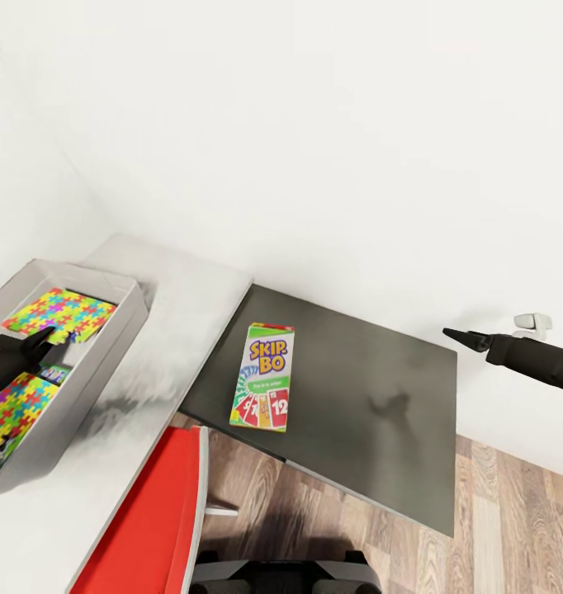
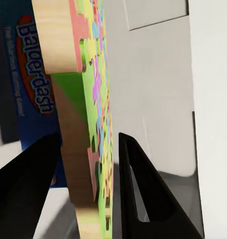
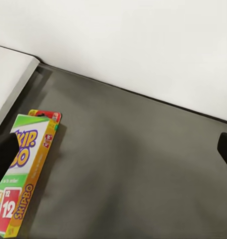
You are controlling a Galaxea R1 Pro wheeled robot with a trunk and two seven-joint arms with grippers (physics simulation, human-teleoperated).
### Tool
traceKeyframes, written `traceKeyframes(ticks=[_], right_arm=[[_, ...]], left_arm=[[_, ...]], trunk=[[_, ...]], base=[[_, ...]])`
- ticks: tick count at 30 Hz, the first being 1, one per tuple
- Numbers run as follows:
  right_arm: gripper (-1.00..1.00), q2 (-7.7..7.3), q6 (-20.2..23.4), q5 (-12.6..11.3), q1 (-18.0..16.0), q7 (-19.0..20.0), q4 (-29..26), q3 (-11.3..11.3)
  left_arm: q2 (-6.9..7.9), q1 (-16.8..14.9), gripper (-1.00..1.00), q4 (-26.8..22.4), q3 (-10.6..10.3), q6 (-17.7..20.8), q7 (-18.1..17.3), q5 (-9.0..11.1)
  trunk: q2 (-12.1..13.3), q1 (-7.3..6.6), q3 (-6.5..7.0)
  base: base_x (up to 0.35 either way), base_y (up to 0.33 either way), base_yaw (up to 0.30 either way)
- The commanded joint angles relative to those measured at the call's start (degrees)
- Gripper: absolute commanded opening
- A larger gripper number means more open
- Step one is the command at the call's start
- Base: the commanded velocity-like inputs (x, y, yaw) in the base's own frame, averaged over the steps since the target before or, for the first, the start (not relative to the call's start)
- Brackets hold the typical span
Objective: Put all the toys in the child's room - the three board games (two on the bed and one on the table), the two jigsaw puzzles on the table, and the tennis ball on the table - inside the toy box on the table in the child's room.
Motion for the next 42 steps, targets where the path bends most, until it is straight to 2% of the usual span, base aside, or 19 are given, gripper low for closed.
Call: traceKeyframes(ticks=[1, 2, 15, 19, 21, 30, 35, 36, 41, 42], right_arm=[[1.0, 0.01, 0.3, 0.2, -0.1, 0.3, 0.0, -0.1], [1.0, 0.02, 0.3, 0.2, -0.1, 0.3, 0.0, 0.0], [1.0, 0.22, 0.3, 0.1, -0.1, 0.3, 0.0, 0.3], [1.0, 0.25, 0.2, 0.1, -0.1, 0.3, 0.0, 0.4], [1.0, 0.24, 0.2, 0.1, -0.1, 0.3, 0.0, 0.4], [1.0, 0.21, 0.2, 0.1, -0.1, 0.3, 0.0, 0.4], [1.0, 0.23, 0.2, 0.1, -0.1, 0.3, 0.0, 0.4], [1.0, 0.26, 0.1, 0.1, -0.1, 0.3, 0.0, 0.5], [1.0, 0.29, -0.2, 0.1, -0.1, 0.3, 0.0, 0.5], [1.0, 0.3, -0.4, 0.1, -0.1, 0.3, 0.0, 0.5]], left_arm=[[-0.01, 0.0, -1.0, 0.2, -0.3, -0.5, 5.9, -2.2], [-0.01, 0.0, 1.0, 0.2, -0.3, -0.5, 5.9, -2.2], [0.67, 1.1, 1.0, -1.4, -0.2, 0.8, 5.8, -2.0], [1.15, 5.1, 1.0, -8.4, 0.6, 2.9, 6.4, -1.8], [1.31, 6.0, 1.0, -10.8, 0.9, 4.0, 6.9, -1.5], [1.4, 7.1, 1.0, -17.6, 1.2, 5.5, 7.3, -0.4], [1.11, 7.7, 1.0, -23.8, 1.0, 7.3, 7.3, 2.0], [1.04, 8.0, 1.0, -26.9, 0.9, 7.7, 7.5, 2.6], [0.82, 8.4, 1.0, -35.2, 0.4, 8.8, 8.8, 4.4], [0.59, 8.5, 1.0, -41.5, -0.5, 10.0, 10.4, 6.6]], trunk=[[-0.1, 0.04, -0.1], [-0.1, 0.04, -0.11], [-0.1, 0.04, -0.13], [-0.1, 0.04, -0.13], [-0.1, 0.04, -0.13], [-0.1, 0.04, -0.13], [-0.1, 0.04, -0.13], [-0.1, 0.04, -0.13], [-0.1, 0.04, -0.13], [-0.1, 0.04, -0.13]], base=[[0.0, 0.0, 0.0], [0.0, 0.0, 0.0], [0.0, 0.0, 0.0], [0.0, 0.0, 0.0], [0.0, 0.0, 0.0], [0.0, 0.0, 0.0], [0.0, 0.0, 0.0], [0.0, 0.0, 0.0], [0.0, 0.0, 0.0], [0.0, 0.0, 0.0]])
